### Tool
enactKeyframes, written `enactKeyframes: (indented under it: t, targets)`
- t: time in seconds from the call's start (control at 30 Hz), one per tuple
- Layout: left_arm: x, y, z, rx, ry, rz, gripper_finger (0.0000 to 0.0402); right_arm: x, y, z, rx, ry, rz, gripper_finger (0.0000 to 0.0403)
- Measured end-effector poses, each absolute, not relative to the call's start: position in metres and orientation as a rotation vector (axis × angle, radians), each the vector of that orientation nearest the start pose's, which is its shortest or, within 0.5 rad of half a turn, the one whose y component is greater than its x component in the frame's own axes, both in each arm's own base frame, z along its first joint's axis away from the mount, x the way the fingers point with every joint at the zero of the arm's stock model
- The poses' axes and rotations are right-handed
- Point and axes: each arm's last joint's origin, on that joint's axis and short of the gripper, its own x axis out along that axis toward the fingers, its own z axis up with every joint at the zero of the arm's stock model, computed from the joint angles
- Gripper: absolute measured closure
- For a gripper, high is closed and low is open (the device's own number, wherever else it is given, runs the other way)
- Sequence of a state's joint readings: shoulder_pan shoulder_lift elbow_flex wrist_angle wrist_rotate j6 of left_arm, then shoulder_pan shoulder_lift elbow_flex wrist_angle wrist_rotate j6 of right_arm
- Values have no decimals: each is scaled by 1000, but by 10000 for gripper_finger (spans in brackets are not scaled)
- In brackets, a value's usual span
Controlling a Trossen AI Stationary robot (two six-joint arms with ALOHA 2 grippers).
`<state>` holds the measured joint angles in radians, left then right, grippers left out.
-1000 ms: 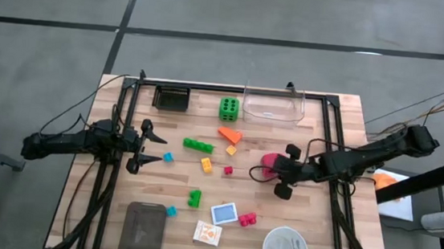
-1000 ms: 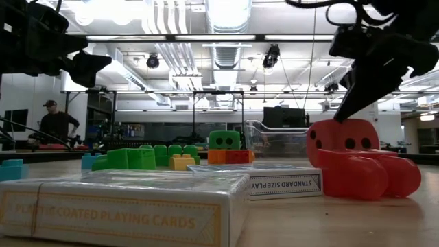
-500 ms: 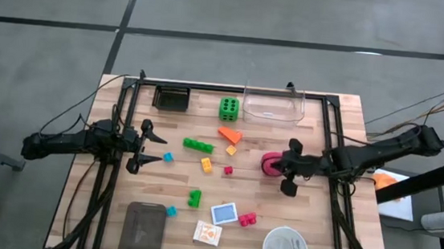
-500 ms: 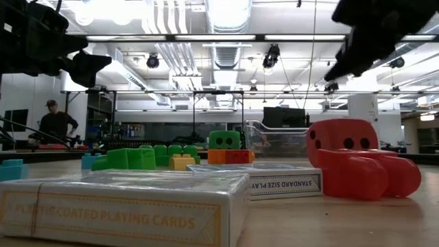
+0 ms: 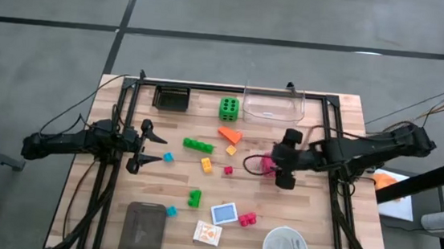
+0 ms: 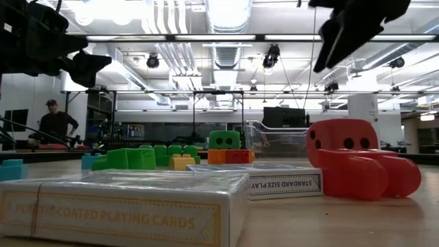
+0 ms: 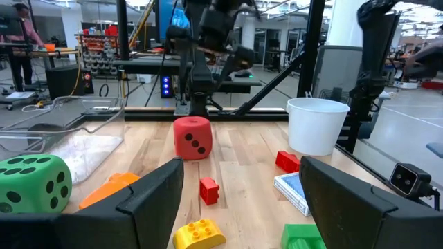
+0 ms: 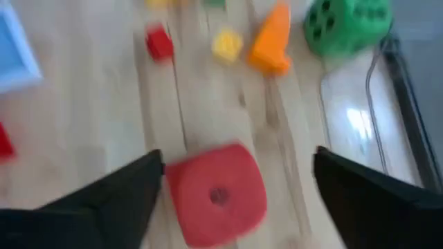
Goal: Pick & Place Toys
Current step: Put the red die into the gray bin
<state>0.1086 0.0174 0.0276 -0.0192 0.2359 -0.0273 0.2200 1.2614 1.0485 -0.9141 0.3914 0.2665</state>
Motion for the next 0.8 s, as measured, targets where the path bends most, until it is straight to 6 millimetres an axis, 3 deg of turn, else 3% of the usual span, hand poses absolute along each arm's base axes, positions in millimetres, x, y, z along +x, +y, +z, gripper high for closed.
enactKeyframes:
  t: [0.07, 0.2, 0.37, 0.57, 0.8]
  targets:
    - [96, 4, 170, -29, 10, -127, 111, 239, 38, 272, -105, 1158, -318, 12]
    - [96, 4, 170, -29, 10, -127, 111, 261, 37, 257, -133, 1368, -345, 33]
    - [96, 4, 170, -29, 10, -127, 111, 283, 42, 238, -146, 1512, -294, 37]
    - [96, 4, 170, -29, 11, -127, 111, 286, 45, 228, -91, 1580, -242, 7]
    - [96, 4, 170, -29, 10, -127, 111, 280, 41, 218, -124, 1600, -281, 11]
